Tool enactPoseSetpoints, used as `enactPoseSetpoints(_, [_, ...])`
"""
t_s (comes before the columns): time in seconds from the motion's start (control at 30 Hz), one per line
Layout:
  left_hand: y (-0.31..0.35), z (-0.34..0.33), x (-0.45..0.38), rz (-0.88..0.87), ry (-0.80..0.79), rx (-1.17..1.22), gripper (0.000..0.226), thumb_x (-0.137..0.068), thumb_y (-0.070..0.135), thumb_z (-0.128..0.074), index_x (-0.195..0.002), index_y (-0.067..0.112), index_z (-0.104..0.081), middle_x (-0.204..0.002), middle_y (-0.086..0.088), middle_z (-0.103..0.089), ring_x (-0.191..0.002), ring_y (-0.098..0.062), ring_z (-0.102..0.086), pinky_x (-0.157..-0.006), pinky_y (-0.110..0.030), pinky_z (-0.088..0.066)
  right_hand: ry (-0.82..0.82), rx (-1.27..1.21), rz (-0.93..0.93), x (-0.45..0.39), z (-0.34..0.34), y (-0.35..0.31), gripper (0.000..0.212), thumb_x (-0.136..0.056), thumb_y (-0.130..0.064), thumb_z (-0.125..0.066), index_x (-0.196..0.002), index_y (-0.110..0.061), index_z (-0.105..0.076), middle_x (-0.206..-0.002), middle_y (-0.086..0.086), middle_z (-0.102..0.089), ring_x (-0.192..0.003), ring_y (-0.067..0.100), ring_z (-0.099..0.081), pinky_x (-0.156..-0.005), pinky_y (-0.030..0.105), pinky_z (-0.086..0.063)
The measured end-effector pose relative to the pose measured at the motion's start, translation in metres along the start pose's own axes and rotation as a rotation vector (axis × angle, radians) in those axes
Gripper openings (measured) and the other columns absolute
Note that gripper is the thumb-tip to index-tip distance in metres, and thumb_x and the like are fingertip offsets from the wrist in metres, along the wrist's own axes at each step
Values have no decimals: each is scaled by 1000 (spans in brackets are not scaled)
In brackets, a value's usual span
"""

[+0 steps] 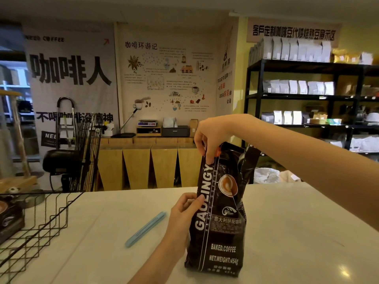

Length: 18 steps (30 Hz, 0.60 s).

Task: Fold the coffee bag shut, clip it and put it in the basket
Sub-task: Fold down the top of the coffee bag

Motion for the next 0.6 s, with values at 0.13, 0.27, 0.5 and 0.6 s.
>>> enactPoseSetpoints(0.13, [1,2,-3,-54,-2,-31,14,-80,18,-60,-86,8,-53,-88,-12,-70,-72,-16,-70,-57,-23,-56,11,56,-2,2,3,0,17,-62,-30,-81,-65,-24,-65,-49,-17,-65,-55,-4,-63,-79,41,-58])
enactPoseSetpoints(0.27, [-1,-1,-1,-100,10,-23,15,-79,17,-61,-84,7,-51,-87,-12,-71,-76,-20,-69,-61,-28,-56,18,107,-22,6,7,0,16,-62,-29,-82,-71,-23,-70,-71,-11,-62,-75,12,-62,-66,35,-60])
enactPoseSetpoints(0.5, [2,2,2,-135,3,-40,20,-71,22,-65,-85,10,-58,-83,-7,-71,-77,-20,-68,-64,-29,-55,-35,-41,1,20,15,6,9,-70,-27,-76,-75,-22,-69,-74,-13,-64,-74,7,-63,-68,29,-59])
enactPoseSetpoints(0.6, [3,6,2,-153,5,-61,24,-67,26,-66,-84,11,-60,-80,-3,-73,-76,-18,-69,-66,-30,-55,21,-118,60,21,15,7,6,-71,-27,-75,-72,-26,-69,-77,-11,-67,-78,8,-63,-77,31,-56])
Point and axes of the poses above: each hand's wrist, its own x-axis away from the middle knuckle, its own z-axis out of the back of the hand, y = z × x, the point moved 4 cm from there along -x, towards the middle knuckle
